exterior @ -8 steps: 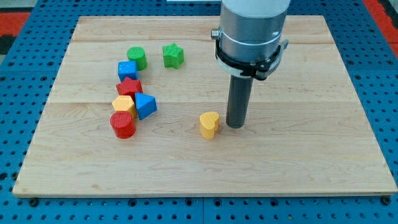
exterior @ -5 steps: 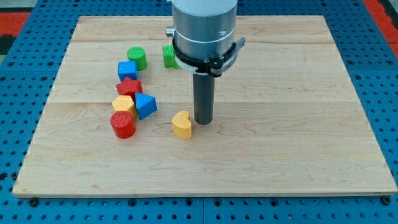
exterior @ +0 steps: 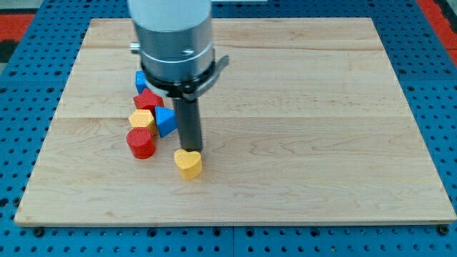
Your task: Push the yellow heart downwards
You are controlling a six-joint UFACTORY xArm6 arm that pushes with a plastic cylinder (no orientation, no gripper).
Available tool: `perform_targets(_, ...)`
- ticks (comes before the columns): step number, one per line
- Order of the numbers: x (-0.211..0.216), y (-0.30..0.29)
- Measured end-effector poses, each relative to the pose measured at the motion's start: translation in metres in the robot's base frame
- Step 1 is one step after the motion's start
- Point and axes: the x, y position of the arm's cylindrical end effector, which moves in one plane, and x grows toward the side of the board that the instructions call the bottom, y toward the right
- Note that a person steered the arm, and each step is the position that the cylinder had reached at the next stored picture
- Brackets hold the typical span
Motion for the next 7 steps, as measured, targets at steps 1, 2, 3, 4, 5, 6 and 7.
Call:
perform_targets(1,-0.005,-0.014)
perform_targets(2,-0.02,-0.019)
perform_targets(3,-0.02,-0.021)
perform_targets(4,-0.01,-0.021)
perform_targets(5,-0.006,-0.021)
perform_targets(6,-0.007,-0.021)
perform_targets(7,-0.016,-0.022)
